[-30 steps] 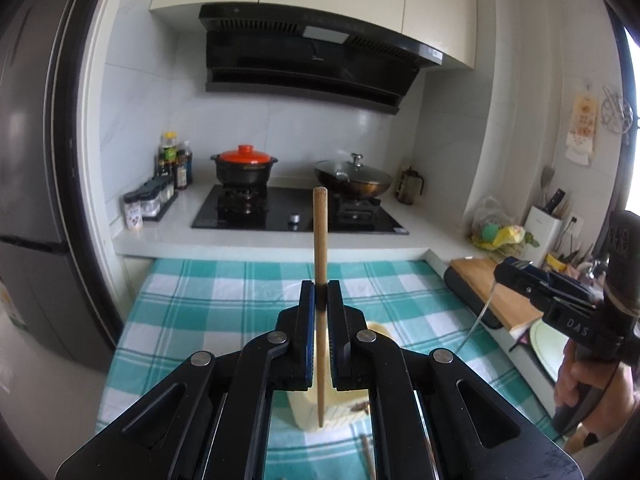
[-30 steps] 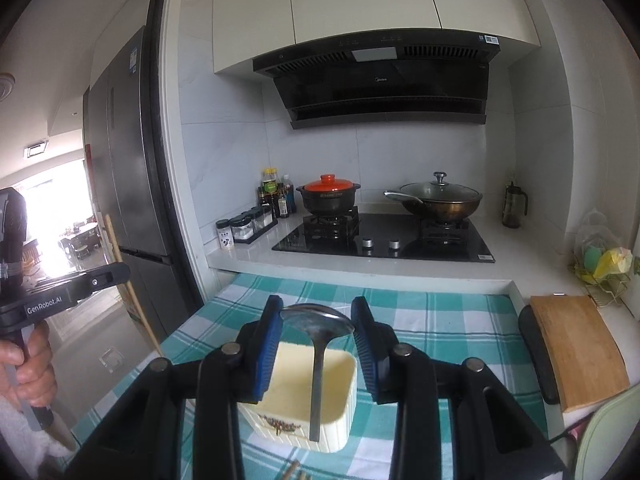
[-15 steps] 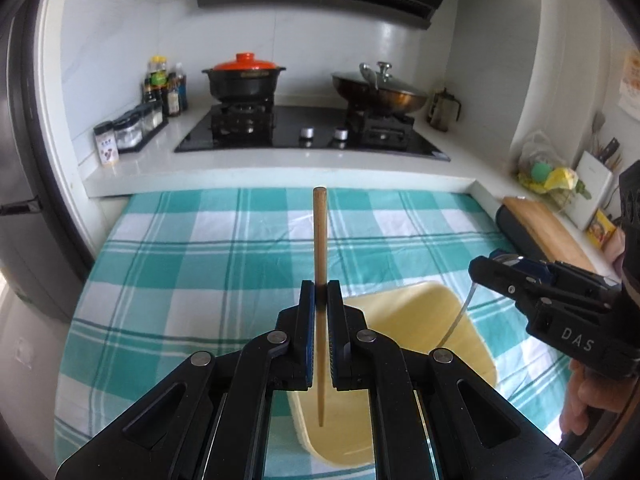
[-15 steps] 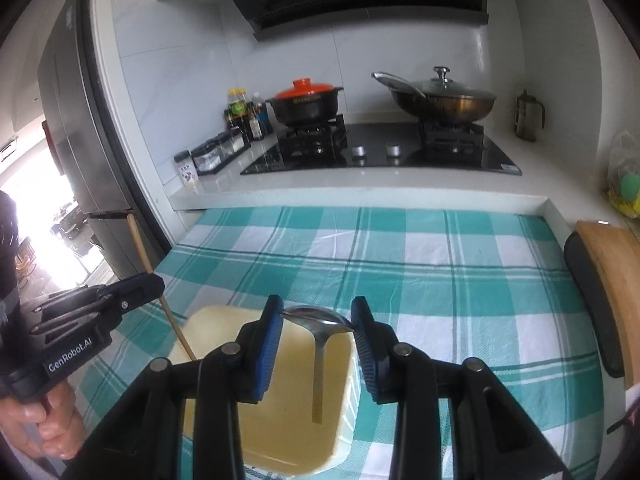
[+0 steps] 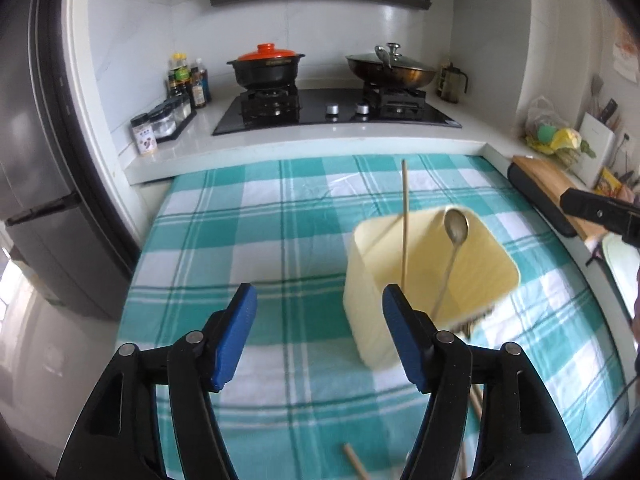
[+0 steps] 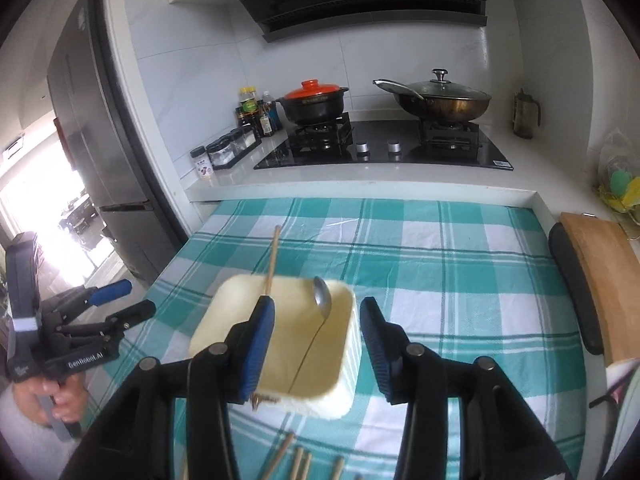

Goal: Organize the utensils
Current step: 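Withdraw both open tools from the box back over the remaining utensils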

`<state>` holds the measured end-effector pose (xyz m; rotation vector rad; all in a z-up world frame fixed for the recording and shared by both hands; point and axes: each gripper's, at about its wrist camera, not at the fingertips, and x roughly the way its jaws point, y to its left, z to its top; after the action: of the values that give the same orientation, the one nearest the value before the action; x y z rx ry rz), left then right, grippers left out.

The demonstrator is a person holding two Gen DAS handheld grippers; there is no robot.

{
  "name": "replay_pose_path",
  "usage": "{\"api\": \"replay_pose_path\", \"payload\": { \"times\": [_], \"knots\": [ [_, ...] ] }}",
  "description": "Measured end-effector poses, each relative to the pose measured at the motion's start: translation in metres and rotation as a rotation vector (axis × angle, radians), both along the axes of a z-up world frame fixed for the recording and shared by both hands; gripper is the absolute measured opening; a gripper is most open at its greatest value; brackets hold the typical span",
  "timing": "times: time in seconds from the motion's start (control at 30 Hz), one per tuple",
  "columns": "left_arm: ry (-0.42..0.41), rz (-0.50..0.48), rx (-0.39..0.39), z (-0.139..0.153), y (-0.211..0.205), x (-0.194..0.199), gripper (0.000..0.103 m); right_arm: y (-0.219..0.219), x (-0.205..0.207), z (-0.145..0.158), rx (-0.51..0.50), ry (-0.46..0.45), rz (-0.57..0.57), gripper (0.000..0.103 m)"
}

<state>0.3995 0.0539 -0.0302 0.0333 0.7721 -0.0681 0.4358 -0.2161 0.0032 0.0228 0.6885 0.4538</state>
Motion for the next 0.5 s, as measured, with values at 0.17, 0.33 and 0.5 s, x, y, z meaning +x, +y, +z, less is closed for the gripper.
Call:
{"api": "replay_pose_path", "payload": {
  "times": [0.17, 0.33, 0.5],
  "knots": [
    [0.075, 0.023, 0.006, -0.026, 0.017, -0.100, 0.077, -0.019, -0.101, -0.023, -0.132, -0.057, 0.022, 0.046],
    [0.109, 0.077, -0.004, -0.063, -0.006, -0.171, 0.077, -0.021, -0.200, -0.069, -0.167, -0.104, -0.017, 0.046],
    [0.091, 0.110, -0.030, -0.082, -0.029, -0.200, 0.078, -0.029, -0.254, -0.113, -0.082, -0.057, -0.104, 0.046]
  ]
}}
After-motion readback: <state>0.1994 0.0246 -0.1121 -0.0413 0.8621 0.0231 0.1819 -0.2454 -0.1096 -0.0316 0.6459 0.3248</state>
